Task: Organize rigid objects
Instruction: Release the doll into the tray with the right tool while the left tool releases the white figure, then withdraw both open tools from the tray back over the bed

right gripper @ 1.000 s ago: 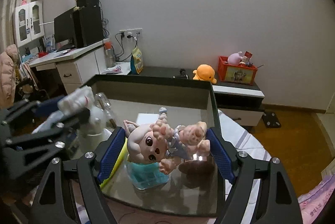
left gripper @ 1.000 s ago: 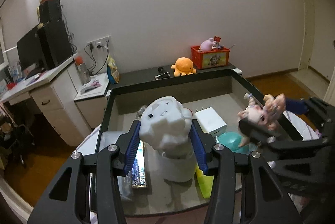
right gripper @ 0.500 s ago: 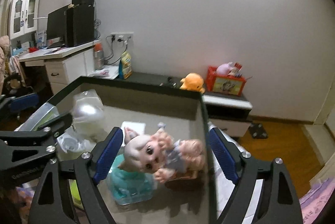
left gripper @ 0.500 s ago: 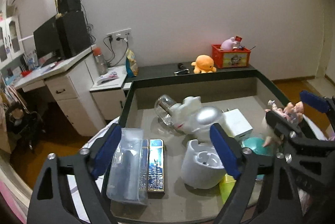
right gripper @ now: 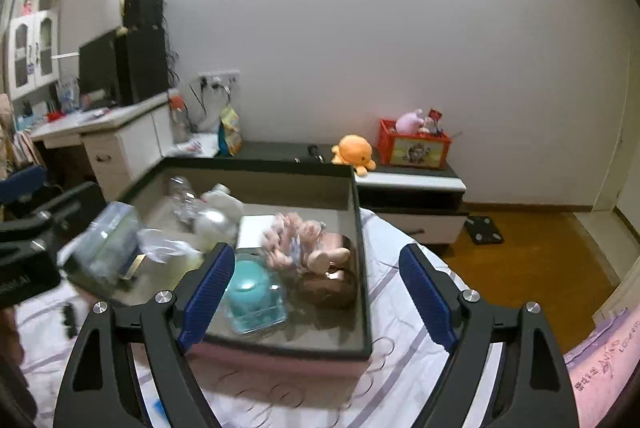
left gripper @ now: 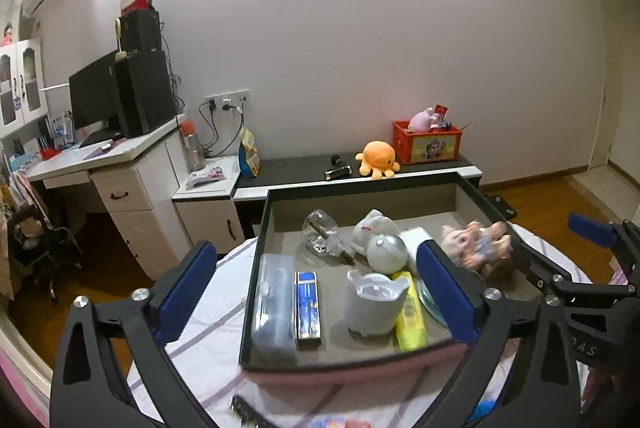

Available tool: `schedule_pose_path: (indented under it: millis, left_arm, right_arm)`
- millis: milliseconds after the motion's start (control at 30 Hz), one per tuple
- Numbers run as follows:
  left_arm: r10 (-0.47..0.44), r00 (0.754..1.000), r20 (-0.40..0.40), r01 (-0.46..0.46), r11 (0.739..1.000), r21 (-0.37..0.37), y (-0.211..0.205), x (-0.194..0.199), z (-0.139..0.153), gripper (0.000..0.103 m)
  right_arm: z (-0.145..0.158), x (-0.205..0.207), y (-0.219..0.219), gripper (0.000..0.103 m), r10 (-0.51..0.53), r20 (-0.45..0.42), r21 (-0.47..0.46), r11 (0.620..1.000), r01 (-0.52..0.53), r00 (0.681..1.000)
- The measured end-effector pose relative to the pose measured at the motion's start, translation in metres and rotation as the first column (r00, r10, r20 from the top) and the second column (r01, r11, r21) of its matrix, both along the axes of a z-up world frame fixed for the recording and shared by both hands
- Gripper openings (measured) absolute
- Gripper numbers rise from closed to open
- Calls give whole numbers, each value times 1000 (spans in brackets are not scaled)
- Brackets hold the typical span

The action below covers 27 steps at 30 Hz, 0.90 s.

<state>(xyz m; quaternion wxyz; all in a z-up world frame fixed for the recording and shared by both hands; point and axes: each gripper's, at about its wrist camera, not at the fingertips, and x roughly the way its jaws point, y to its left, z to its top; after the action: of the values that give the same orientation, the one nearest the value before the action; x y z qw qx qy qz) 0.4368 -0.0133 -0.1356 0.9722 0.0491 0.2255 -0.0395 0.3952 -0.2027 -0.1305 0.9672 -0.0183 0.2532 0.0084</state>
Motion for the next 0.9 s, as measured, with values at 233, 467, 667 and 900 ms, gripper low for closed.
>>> schedule_pose_path:
  millis: [233,467,667,900]
  left_arm:
    - [19,997,77,-17,1000,-24,14,-72,27,103]
    - [24,988,152,-16,999,-48,33,-159,44,103]
    - [22,982,189,-11,998,-59,38,-206,45,103]
    - [9,981,195,0,999,-47,33,-232,40,103]
  right_arm:
    - [35,-63,17,87,40,101,13,999,-41,994]
    - [58,-140,32,87,82,193,19,996,-87,978]
    - [56,-182,37,87,78,204,24,996,-84,976]
    - [52,-207,35,87,60,212,24,998,-67,975]
